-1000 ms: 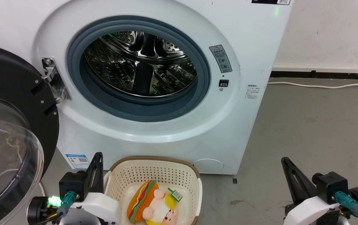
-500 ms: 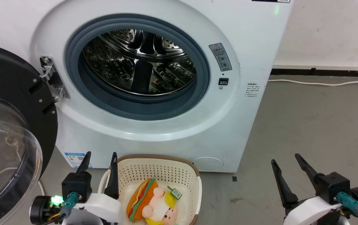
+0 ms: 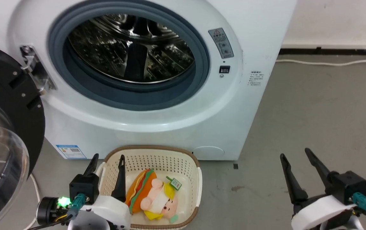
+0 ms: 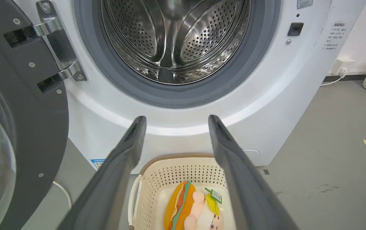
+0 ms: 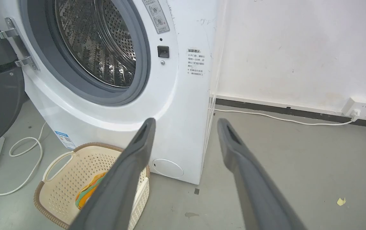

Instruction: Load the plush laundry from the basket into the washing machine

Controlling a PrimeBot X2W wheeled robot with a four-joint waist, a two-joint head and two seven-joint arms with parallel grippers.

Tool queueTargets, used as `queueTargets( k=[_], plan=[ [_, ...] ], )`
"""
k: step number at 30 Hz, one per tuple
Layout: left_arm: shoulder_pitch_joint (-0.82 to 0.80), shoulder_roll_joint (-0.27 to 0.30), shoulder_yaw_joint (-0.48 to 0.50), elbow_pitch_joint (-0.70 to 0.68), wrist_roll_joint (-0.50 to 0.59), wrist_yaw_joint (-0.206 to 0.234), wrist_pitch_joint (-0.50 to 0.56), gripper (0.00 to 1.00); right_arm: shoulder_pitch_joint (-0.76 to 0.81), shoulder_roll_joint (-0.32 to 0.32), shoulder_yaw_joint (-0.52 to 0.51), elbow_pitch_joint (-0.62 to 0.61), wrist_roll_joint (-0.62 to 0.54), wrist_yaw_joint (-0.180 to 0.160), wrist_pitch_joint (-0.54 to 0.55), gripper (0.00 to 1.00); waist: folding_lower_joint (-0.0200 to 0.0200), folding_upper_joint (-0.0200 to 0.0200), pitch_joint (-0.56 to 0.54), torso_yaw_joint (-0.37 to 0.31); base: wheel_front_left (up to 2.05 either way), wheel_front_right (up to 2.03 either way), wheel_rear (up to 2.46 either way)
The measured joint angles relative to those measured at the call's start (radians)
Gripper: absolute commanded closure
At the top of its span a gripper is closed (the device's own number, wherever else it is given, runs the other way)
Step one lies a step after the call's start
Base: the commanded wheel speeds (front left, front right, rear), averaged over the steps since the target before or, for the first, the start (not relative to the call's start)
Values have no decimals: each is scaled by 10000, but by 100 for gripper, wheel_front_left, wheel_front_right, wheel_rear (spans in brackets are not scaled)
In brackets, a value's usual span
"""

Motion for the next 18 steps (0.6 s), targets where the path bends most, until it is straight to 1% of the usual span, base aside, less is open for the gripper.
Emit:
queueTargets(
  k=[9, 18],
  plan=[
    [-593, 173, -155, 823, -6, -157, -23, 0, -338, 0, 21, -111, 213, 0, -174, 0, 1, 0, 803, -276, 0, 0, 0],
    [-1265, 407, -433, 2004, -38, -351, 385, 0, -624, 0, 59, -56, 614, 0, -349, 0, 1, 0, 1662, -650, 0, 0, 0]
  ],
)
